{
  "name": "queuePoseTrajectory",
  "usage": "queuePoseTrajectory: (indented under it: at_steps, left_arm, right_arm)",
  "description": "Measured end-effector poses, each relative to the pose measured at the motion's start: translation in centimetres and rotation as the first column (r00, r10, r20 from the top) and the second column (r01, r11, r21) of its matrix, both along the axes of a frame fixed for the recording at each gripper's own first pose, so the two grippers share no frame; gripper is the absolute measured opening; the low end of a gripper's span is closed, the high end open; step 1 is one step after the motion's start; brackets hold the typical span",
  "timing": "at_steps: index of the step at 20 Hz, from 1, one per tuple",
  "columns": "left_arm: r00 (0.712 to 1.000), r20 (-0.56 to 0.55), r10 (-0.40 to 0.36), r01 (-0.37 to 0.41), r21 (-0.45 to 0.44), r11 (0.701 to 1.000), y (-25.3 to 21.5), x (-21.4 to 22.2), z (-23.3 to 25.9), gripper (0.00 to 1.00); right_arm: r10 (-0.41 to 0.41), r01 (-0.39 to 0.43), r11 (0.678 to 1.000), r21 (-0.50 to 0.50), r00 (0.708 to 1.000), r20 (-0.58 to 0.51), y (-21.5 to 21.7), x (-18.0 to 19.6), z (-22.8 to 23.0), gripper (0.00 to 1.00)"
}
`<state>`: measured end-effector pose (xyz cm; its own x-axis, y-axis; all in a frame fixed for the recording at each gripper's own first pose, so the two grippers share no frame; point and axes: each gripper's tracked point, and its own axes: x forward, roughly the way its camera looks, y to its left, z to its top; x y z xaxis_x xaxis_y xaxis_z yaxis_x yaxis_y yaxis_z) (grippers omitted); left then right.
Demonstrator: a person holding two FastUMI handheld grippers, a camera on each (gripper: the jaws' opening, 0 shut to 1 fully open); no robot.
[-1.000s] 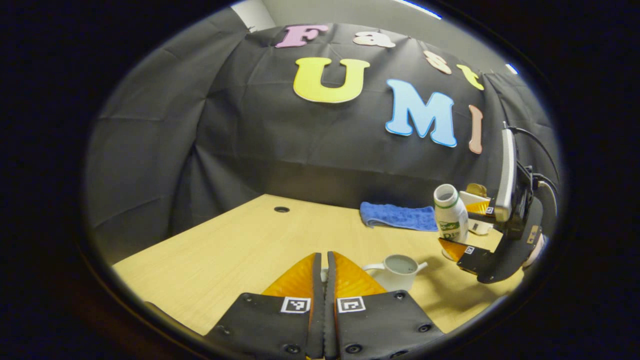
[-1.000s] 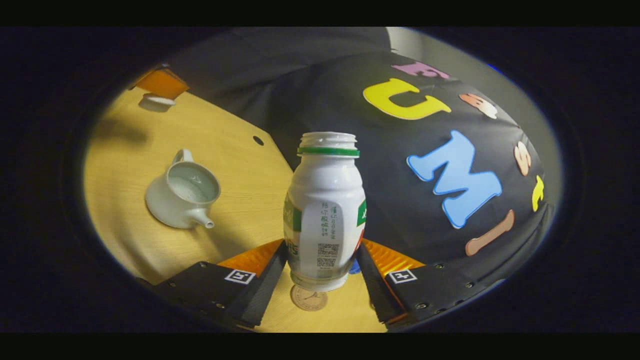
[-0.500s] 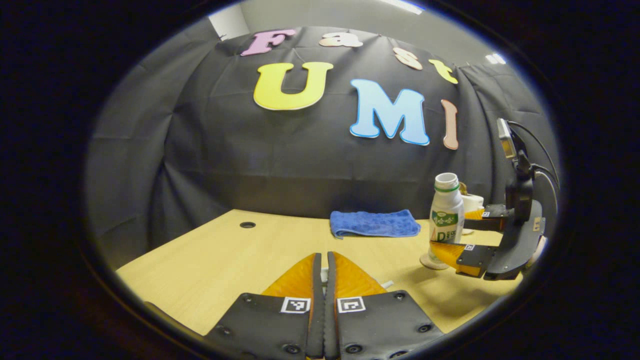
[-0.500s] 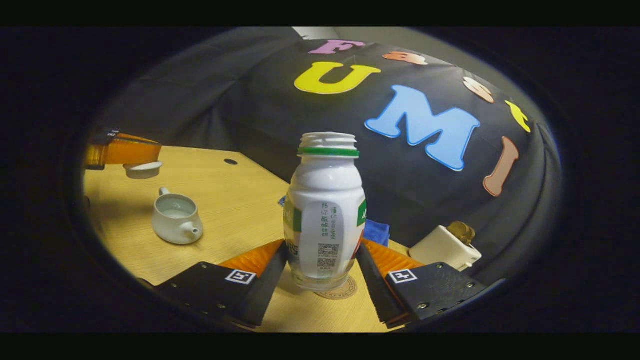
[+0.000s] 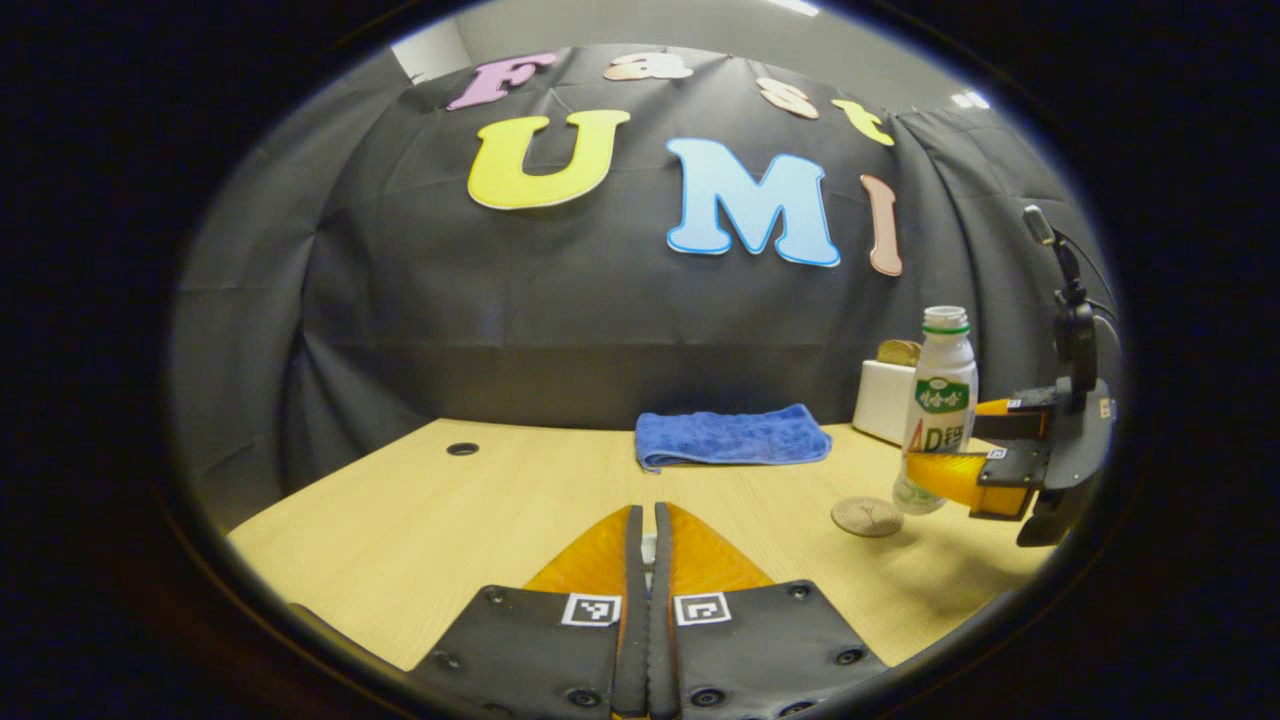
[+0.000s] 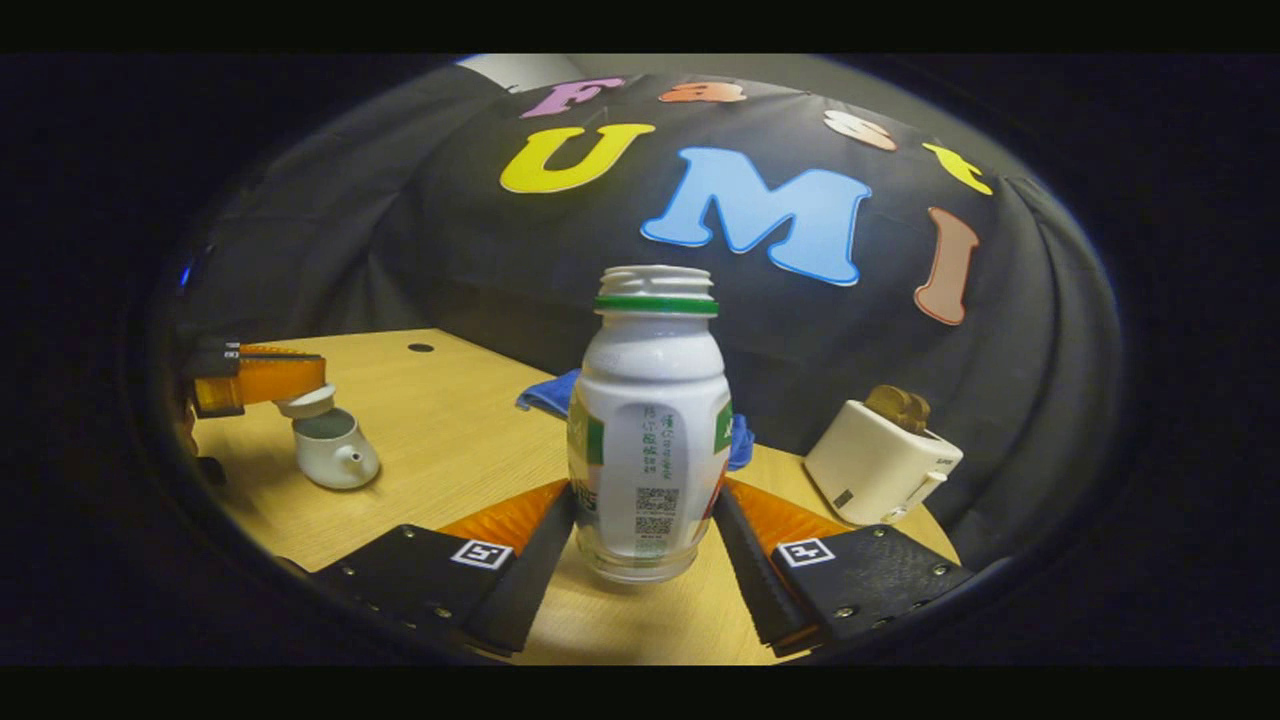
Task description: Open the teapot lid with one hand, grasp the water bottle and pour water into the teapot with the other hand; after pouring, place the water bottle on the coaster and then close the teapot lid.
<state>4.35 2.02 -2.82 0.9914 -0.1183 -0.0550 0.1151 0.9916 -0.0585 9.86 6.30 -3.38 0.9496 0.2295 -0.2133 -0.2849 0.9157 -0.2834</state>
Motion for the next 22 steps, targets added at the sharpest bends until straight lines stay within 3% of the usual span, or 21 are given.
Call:
queuePoseTrajectory:
  at_steps: [7, 8, 10, 11, 14, 17, 20, 22]
  left_arm:
    - [1.000, -0.008, 0.006, -0.006, 0.057, 0.998, -1.5, 0.9, -1.2, 0.05]
    - [1.000, -0.009, 0.013, -0.012, 0.063, 0.998, -1.3, 0.9, -1.3, 0.10]
    - [1.000, -0.013, 0.019, -0.018, 0.066, 0.998, -1.1, 1.0, -1.6, 0.05]
    - [1.000, -0.018, 0.021, -0.020, 0.064, 0.998, -1.0, 1.1, -1.8, 0.10]
    - [0.999, -0.032, 0.022, -0.020, 0.057, 0.998, -1.2, 1.3, -2.4, 0.05]
    - [1.000, -0.030, 0.008, -0.006, 0.052, 0.999, -1.3, 1.1, -2.4, 0.17]
    - [1.000, -0.017, 0.017, -0.016, 0.037, 0.999, -0.9, 1.0, -2.0, 0.35]
    - [1.000, 0.009, 0.022, -0.022, 0.019, 1.000, -0.6, 0.6, -1.3, 0.36]
  right_arm:
    - [-0.009, 0.009, 1.000, 0.024, 1.000, 0.009, -1.7, -0.8, 0.4, 0.81]
    - [-0.009, 0.009, 1.000, 0.025, 1.000, 0.011, -1.8, -0.7, 0.4, 0.81]
    - [-0.009, 0.009, 1.000, 0.030, 1.000, 0.013, -2.0, -0.8, 0.4, 0.81]
    - [-0.010, 0.009, 1.000, 0.030, 1.000, 0.013, -2.0, -0.8, 0.5, 0.81]
    - [-0.009, 0.009, 0.999, 0.034, 1.000, 0.012, -2.0, -0.7, 0.4, 0.81]
    - [-0.011, 0.011, 0.999, 0.044, 1.000, 0.004, -2.0, -0.6, 0.2, 0.81]
    - [-0.016, 0.016, 0.998, 0.060, 1.000, 0.005, -1.8, -0.2, 0.3, 0.81]
    - [-0.026, 0.025, 0.996, 0.082, 1.000, 0.010, -1.5, 0.4, 0.4, 0.81]
